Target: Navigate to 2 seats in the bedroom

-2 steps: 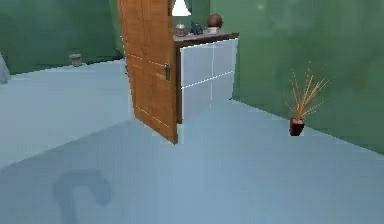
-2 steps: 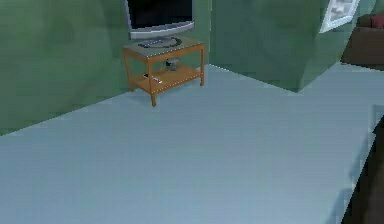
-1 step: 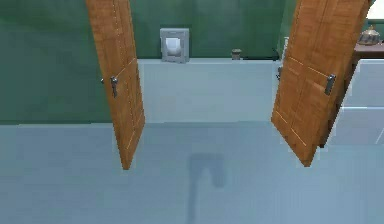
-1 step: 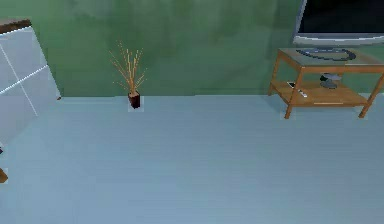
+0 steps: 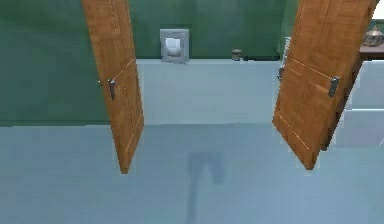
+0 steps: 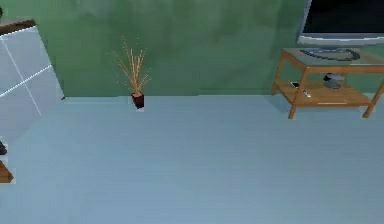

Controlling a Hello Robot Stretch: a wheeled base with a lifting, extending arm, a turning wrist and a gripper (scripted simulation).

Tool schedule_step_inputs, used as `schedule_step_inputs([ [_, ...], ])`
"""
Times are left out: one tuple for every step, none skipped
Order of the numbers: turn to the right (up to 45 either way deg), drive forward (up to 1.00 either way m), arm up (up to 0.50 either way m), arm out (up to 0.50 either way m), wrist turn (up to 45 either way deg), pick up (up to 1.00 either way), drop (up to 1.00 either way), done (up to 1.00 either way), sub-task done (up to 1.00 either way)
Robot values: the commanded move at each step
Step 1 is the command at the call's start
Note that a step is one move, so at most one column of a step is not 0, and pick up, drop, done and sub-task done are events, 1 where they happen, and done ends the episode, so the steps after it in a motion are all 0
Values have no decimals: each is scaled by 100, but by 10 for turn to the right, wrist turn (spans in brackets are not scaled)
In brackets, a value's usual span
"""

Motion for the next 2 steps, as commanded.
schedule_step_inputs([
  [450, 0, 0, 0, 0, 0, 0, 0, 0],
  [360, 0, 0, 0, 0, 0, 0, 0, 0],
])
